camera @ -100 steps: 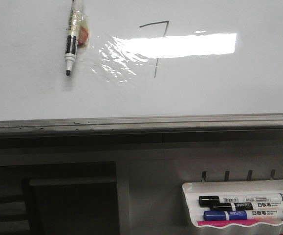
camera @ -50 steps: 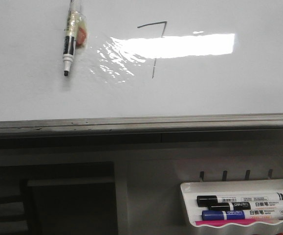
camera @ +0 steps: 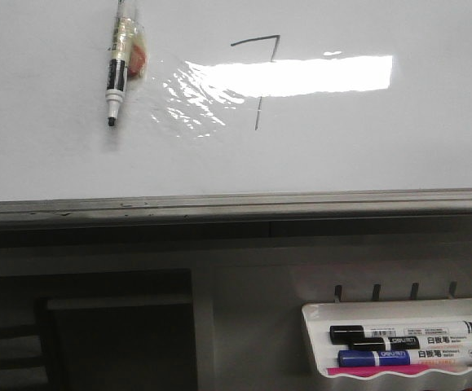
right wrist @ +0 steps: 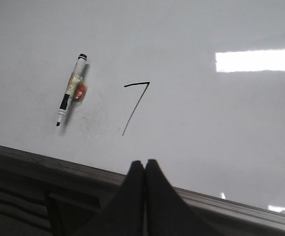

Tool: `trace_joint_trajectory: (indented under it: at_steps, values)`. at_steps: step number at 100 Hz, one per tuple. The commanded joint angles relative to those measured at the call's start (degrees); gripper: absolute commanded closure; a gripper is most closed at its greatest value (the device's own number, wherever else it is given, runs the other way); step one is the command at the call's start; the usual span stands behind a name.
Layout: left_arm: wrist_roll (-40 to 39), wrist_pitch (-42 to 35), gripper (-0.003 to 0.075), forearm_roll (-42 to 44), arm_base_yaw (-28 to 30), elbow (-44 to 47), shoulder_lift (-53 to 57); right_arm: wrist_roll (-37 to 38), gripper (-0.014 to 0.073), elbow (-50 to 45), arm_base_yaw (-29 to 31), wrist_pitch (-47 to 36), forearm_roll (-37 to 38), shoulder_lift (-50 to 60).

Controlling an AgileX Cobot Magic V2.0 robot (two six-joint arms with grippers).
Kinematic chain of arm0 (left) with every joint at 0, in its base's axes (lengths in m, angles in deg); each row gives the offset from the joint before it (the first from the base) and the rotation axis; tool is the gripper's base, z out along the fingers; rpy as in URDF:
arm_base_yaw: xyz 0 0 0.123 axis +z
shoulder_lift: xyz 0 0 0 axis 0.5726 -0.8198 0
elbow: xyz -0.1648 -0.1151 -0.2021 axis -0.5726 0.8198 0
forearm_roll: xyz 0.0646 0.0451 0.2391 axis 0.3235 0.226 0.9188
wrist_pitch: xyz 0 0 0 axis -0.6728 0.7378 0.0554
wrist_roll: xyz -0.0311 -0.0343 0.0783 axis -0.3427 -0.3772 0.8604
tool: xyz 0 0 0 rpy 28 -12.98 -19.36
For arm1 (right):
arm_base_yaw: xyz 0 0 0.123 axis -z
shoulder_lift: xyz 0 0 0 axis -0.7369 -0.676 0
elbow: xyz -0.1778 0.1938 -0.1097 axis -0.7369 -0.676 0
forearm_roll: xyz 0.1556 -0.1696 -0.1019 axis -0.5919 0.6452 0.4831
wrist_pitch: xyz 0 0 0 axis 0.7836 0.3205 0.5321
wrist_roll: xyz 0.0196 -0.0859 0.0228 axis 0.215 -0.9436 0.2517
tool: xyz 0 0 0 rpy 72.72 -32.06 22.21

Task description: Write number 7 on whiteboard

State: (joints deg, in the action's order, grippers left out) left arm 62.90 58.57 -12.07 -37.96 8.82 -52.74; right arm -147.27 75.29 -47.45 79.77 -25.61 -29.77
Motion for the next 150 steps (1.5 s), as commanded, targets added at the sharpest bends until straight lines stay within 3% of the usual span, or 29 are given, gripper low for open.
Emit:
trace_joint_trajectory:
  at_steps: [1,57,65,72,81,91,98,121,150]
  values:
    - [-0.6,-3.9,0.0741,-0.4,0.0,2.0,1.8,-0.4,0.0659,1.4,0.1,-2.0,-2.1,0.7]
    - [-0.6,-3.9,0.0741,-0.4,0.0,2.0,1.8,-0.4,0.0659,1.4,0.1,-4.2,-0.4,0.7]
    - [-0.6,-3.9,0.0741,-0.4,0.0,2.0,1.8,0.3,0.0659,1.4,0.1,-5.8,5.8,0.6]
    - [-0.6,-3.9,0.0741,-0.4,0.0,2.0,1.8,6.9,0.0659,1.3,0.2,-9.0,15.5,0.4]
    - [-0.6,-3.9,0.0741,-0.4,0.0,2.0,1.8,21.3,0.0659,0.7,0.3,-14.1,31.5,-0.5]
    - [-0.6,-3.9,0.0741,-0.4,0.0,2.0,1.8,41.1,0.0659,-1.4,0.3,-20.5,54.6,-1.7]
    - [-0.6,-3.9,0.0741,-0.4,0.0,2.0,1.8,49.9,0.0659,-4.3,0.3,-26.4,64.6,-1.7]
    - [-0.6,-3.9,0.0741,-0.4,0.0,2.0,1.8,51.9,0.0659,-13.2,-0.6,-30.2,66.5,1.1]
    - [-0.6,-3.9,0.0741,-0.4,0.0,2.0,1.8,51.8,0.0659,-13.3,-0.8,-27.1,66.5,1.1]
